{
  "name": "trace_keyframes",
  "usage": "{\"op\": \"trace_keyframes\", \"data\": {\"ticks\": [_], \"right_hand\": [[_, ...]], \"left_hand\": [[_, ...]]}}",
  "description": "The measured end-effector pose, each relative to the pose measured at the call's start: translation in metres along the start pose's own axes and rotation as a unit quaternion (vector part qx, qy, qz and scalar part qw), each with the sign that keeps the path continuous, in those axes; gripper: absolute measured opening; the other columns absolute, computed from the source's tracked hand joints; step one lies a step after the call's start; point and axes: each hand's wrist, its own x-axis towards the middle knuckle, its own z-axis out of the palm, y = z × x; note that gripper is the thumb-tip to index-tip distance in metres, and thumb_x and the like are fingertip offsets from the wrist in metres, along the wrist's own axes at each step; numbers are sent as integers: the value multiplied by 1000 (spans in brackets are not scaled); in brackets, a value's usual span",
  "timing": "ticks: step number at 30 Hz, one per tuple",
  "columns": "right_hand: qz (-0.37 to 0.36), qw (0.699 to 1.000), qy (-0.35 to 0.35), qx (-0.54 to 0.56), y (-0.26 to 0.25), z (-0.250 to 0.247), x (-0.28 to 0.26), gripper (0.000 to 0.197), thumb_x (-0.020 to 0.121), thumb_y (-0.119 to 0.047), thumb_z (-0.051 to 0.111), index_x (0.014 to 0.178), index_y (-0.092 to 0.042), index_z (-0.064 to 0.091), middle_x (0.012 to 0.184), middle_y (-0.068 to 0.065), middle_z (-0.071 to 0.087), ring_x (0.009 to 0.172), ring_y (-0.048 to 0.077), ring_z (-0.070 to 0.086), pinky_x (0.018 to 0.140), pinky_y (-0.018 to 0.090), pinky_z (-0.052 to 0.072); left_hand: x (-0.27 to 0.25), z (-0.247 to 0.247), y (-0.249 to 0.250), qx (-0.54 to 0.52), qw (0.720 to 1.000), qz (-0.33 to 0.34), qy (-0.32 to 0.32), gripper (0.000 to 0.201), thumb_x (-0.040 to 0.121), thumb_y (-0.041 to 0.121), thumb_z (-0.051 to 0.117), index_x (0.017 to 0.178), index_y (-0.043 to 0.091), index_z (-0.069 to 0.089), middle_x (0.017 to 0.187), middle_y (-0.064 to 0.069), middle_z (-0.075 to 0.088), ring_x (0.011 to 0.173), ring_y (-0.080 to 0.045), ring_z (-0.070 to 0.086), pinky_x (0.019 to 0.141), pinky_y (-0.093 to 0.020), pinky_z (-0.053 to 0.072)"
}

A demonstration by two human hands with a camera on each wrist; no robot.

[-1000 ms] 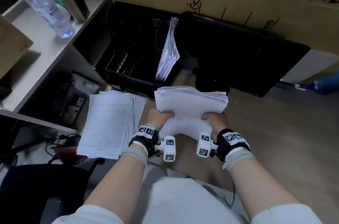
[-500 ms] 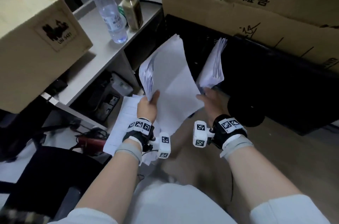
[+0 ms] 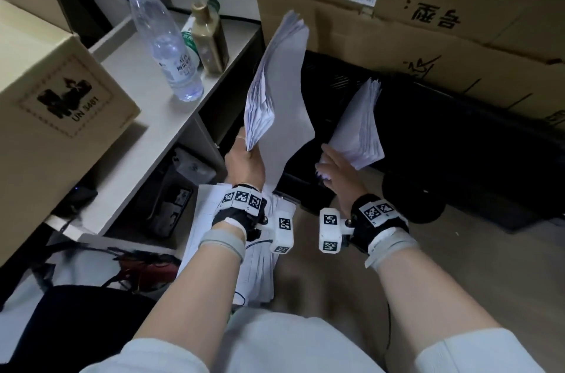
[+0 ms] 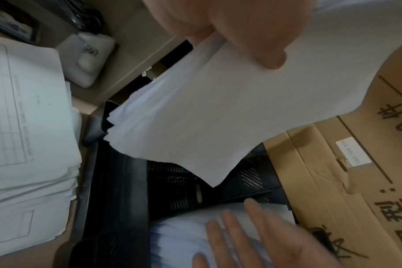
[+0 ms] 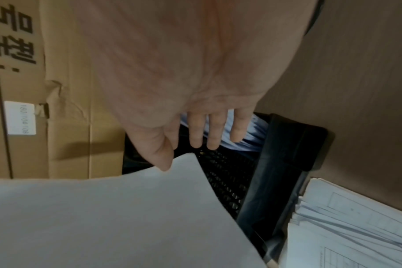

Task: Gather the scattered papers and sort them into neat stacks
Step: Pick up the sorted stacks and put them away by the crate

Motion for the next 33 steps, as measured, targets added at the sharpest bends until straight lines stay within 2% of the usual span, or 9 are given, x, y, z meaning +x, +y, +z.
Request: {"op": "trace_keyframes", "data": {"ticks": [6, 8, 12, 16, 18, 20, 24, 29, 33], "right_hand": [[11, 998, 65, -7, -2, -4, 28, 74, 95, -16, 60, 157, -20, 20, 162, 3, 21, 147, 18, 26, 118, 44, 29], [25, 995, 93, -26, 4, -11, 33, 75, 93, -20, 62, 156, -19, 21, 160, 4, 25, 145, 21, 30, 117, 46, 32], [10, 993, 111, -35, 11, -19, 46, 45, 86, -12, 66, 128, -15, 52, 111, 5, 66, 109, 23, 63, 97, 41, 49], [15, 994, 107, 1, 3, -11, 48, 33, 88, -10, 64, 119, -16, 55, 100, 7, 61, 90, 22, 60, 78, 33, 48], [39, 997, 68, 14, -1, -6, 49, 28, 91, -9, 60, 114, -23, 51, 105, 4, 58, 93, 21, 59, 77, 30, 45], [57, 998, 29, 0, -6, 3, 53, 42, 95, -10, 55, 132, -29, 45, 117, 1, 60, 105, 21, 63, 88, 32, 44], [61, 998, 10, 2, -15, 25, 60, 81, 96, -11, 56, 158, -28, 6, 125, 4, 59, 120, 23, 61, 105, 36, 43], [38, 996, -24, -71, -16, 37, 69, 69, 84, -34, 66, 147, -38, 40, 143, -12, 49, 130, 12, 49, 103, 35, 45], [15, 999, -46, -2, -31, 33, 62, 52, 96, -29, 57, 142, -45, 42, 140, -15, 53, 127, 8, 52, 101, 35, 41]], "left_hand": [[2, 12, 4, -56, 998, -13, -13, 24, 104, 22, 49, 101, 3, 64, 68, 1, 52, 70, -24, 45, 69, -31, 39], [1, 13, 8, -90, 996, -5, -14, 24, 103, 26, 54, 107, 7, 68, 79, -1, 62, 74, -18, 50, 73, -29, 43], [-3, 15, 2, -90, 994, 42, -37, 20, 101, 16, 57, 103, -1, 68, 82, -13, 66, 73, -29, 54, 71, -35, 46], [-7, 24, 1, -64, 996, 37, -45, 17, 99, 6, 55, 87, -3, 63, 59, 3, 47, 55, -15, 37, 57, -28, 35], [-4, 22, 0, -78, 996, 22, -33, 16, 100, 8, 55, 92, -2, 65, 66, -8, 55, 62, -19, 42, 61, -35, 41], [1, 16, -2, -90, 996, 15, -9, 20, 101, 14, 56, 105, -1, 68, 84, -18, 67, 72, -25, 52, 72, -40, 50], [12, 1, -2, -105, 994, -10, 40, 25, 103, 21, 56, 110, 1, 69, 91, -8, 66, 81, -17, 54, 78, -30, 45], [14, 6, -6, -113, 993, -15, 11, 25, 102, 22, 57, 102, 0, 68, 90, -10, 66, 80, -15, 52, 77, -31, 46], [6, 10, 2, -149, 987, -6, -56, 14, 95, 40, 59, 86, 31, 65, 88, 1, 65, 80, -13, 56, 77, -30, 49]]}}
